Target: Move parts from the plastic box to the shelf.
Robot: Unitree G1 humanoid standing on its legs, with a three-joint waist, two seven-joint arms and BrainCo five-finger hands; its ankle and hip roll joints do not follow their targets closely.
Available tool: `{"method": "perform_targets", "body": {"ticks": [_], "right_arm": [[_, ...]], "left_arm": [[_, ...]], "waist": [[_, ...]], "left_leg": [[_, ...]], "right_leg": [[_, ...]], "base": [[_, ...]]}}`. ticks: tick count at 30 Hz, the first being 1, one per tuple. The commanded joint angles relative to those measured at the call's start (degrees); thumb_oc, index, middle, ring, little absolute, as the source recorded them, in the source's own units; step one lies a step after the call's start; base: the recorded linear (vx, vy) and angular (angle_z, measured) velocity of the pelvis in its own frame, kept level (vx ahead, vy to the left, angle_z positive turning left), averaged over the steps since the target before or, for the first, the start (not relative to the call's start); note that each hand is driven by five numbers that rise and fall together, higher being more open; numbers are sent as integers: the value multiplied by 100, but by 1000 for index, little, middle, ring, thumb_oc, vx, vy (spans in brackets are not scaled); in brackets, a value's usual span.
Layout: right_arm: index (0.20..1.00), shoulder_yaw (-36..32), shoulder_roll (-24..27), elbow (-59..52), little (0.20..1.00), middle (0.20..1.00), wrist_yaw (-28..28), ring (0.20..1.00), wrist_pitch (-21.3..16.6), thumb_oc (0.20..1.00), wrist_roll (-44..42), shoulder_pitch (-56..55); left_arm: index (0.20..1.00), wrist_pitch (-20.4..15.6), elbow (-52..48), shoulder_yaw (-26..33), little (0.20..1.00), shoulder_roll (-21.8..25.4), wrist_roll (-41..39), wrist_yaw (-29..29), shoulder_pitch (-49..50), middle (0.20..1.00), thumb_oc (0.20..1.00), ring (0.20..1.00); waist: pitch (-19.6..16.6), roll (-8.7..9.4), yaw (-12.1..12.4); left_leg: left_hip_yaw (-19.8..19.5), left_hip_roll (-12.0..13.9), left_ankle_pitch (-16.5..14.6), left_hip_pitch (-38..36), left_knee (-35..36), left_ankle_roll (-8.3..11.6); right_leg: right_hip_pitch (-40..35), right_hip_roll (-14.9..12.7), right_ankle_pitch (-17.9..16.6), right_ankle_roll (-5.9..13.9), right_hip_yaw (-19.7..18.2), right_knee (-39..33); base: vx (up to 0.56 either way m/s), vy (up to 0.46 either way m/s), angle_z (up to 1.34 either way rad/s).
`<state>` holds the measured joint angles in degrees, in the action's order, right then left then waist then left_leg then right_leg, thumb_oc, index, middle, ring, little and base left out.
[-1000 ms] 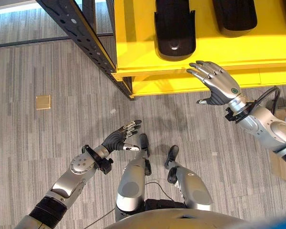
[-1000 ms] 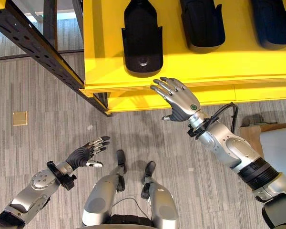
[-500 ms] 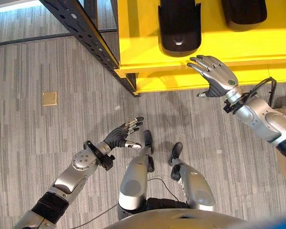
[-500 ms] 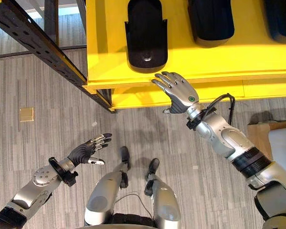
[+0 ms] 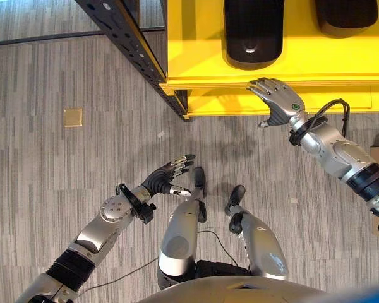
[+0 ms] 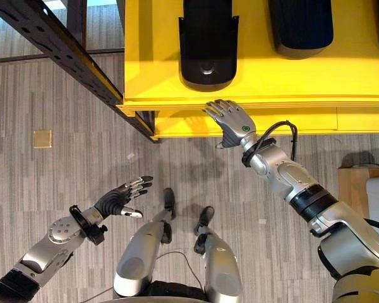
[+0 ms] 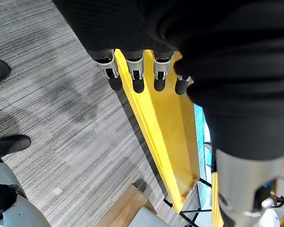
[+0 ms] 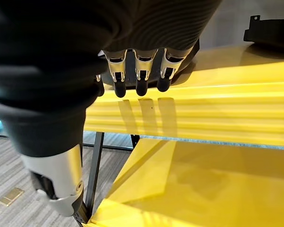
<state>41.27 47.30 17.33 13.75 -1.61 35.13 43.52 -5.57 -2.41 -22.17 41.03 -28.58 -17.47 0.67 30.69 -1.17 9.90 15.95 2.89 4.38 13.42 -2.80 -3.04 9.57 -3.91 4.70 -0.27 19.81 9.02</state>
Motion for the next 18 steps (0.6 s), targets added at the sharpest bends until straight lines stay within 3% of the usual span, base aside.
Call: {"method": "perform_targets", "body": {"ticks": [1, 18], "right_arm": [[1000, 189, 141, -86, 1000, 1000, 74, 1000, 136, 1000, 66, 460], [1000, 330, -120, 1064, 1000, 1000, 71, 1000, 565, 1000, 78, 1104]], "left_arm": [[1000, -128, -114, -78, 1000, -106, 10, -136, 119, 1000, 1000, 1000], [1000, 66, -260, -96, 1000, -134, -28, -287, -99, 1000, 1000, 1000]], "waist": [[-90, -71, 46], [-90, -280, 159]], "left_leg": [[-373, 170, 17, 85, -391, 479], [-438, 144, 45, 172, -445, 477]], "right_leg": [[339, -19, -41, 314, 35, 757], [460, -99, -15, 289, 74, 900]], "base": [[22, -19, 8], [4, 0, 1]]}}
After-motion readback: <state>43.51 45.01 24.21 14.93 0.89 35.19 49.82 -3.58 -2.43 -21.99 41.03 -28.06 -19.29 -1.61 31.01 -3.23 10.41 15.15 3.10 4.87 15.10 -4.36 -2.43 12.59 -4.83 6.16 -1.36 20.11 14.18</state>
